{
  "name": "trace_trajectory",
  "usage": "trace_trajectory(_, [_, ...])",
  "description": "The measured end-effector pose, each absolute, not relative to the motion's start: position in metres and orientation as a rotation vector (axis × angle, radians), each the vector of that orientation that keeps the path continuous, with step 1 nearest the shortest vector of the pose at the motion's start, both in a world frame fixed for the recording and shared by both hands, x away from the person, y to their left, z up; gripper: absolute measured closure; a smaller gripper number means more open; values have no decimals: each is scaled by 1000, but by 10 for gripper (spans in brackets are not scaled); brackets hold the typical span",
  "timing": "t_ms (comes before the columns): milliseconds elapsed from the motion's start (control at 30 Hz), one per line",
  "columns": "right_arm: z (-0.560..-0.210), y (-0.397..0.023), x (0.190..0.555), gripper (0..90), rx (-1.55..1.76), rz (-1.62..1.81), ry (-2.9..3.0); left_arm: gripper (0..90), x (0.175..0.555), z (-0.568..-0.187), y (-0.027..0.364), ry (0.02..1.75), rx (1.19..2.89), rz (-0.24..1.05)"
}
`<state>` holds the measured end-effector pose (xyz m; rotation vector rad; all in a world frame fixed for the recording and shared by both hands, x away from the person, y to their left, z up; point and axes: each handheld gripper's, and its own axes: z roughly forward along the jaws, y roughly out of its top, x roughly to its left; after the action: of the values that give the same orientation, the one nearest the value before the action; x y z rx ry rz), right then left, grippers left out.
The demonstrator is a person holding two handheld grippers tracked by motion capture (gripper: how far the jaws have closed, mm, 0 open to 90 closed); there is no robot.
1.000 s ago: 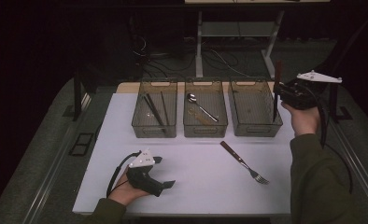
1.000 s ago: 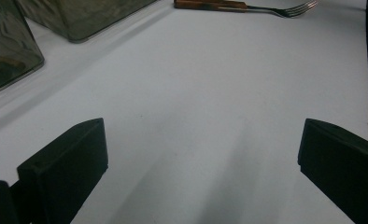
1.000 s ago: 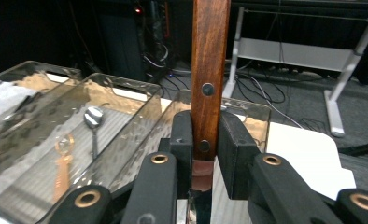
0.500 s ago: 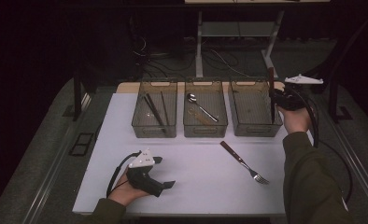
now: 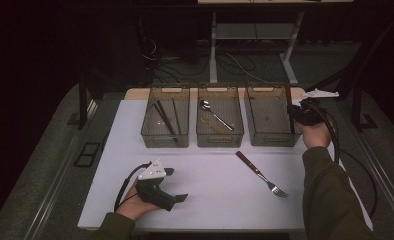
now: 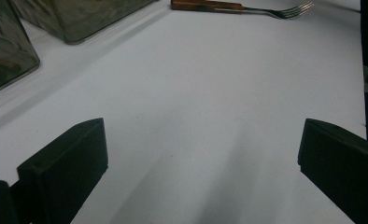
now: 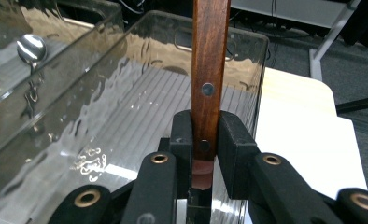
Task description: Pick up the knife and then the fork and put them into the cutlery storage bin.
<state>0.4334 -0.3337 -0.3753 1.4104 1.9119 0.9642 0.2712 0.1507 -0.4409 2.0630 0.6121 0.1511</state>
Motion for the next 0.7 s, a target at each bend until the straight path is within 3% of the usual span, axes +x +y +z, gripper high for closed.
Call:
trace_trajectory(433, [-384,-326,440,751,1389,914,1998,7,271,-441,150,612,2068,153])
trace_trajectory(467, [-384,-325,441,733,1388,915,2004,8,271,-441,150,610,2066,154])
trace_trajectory(533, [-385,-324,442,604,1396,918,2010,8,271,-441,150,610,2065,155])
trace_trajectory(700, [-386,-323,442,516,1408,928,2015,8,271,-441,150,610,2065,155])
